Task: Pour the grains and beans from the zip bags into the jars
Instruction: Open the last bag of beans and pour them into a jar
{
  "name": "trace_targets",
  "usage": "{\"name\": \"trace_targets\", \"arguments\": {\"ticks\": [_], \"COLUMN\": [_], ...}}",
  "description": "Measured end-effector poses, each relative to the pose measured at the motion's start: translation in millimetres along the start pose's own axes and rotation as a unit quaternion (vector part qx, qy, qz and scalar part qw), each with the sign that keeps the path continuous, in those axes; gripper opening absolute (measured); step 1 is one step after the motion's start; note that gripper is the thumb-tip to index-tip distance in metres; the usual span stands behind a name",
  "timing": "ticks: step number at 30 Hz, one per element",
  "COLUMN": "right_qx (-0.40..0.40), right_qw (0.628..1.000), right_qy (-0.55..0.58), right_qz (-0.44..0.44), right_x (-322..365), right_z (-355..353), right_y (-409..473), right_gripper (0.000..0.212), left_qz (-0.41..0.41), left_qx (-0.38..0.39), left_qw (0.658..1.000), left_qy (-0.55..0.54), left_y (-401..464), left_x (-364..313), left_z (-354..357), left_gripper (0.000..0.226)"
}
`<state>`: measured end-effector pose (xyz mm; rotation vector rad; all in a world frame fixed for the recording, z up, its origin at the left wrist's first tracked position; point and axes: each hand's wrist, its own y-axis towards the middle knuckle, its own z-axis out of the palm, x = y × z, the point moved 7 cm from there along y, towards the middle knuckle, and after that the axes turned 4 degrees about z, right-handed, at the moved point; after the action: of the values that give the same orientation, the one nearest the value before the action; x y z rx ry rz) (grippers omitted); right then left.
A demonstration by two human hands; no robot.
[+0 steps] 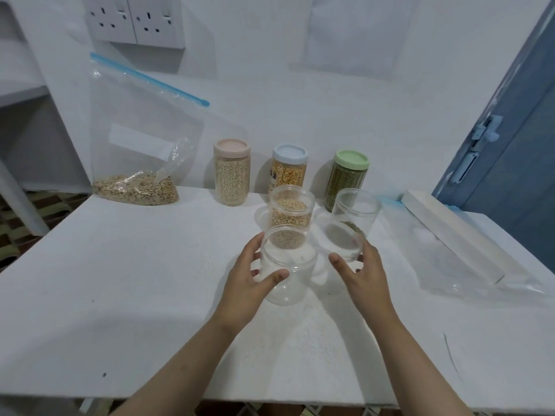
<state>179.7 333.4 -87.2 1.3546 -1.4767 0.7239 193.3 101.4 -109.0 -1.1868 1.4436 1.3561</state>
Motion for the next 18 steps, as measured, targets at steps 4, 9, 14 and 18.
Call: {"name": "trace_targets", "arguments": {"ticks": [4,9,14,18], "right_qx": [-0.018,0.024,0.065,0.033], "right_qw": [0.995,0.954,0.927,0.962], "right_qy": [-0.084,-0.282,-0.350,-0.247], "right_qz": [0.056,0.102,0.118,0.112], "right_x": [-38,-61,-72,-57], "right_z": [-24,-24,-16,-23], "right_y": [1,-1,-4,-4], "right_gripper": [0.082,0.088,0.090,0.082], "left_qz": [-0.005,-0.017,-0.023,-0.027], "left_qx": [-0.045,-0.080,-0.102,-0.103], "left_qw": [0.999,0.996,0.994,0.994], "left_qy": [0.002,0.020,0.033,0.032], "left_y": [-5,-7,-10,-12], "left_x": [3,3,0,-5], "left_z": [12,20,26,24], "left_gripper": [0.075,0.077,0.080,0.077]}}
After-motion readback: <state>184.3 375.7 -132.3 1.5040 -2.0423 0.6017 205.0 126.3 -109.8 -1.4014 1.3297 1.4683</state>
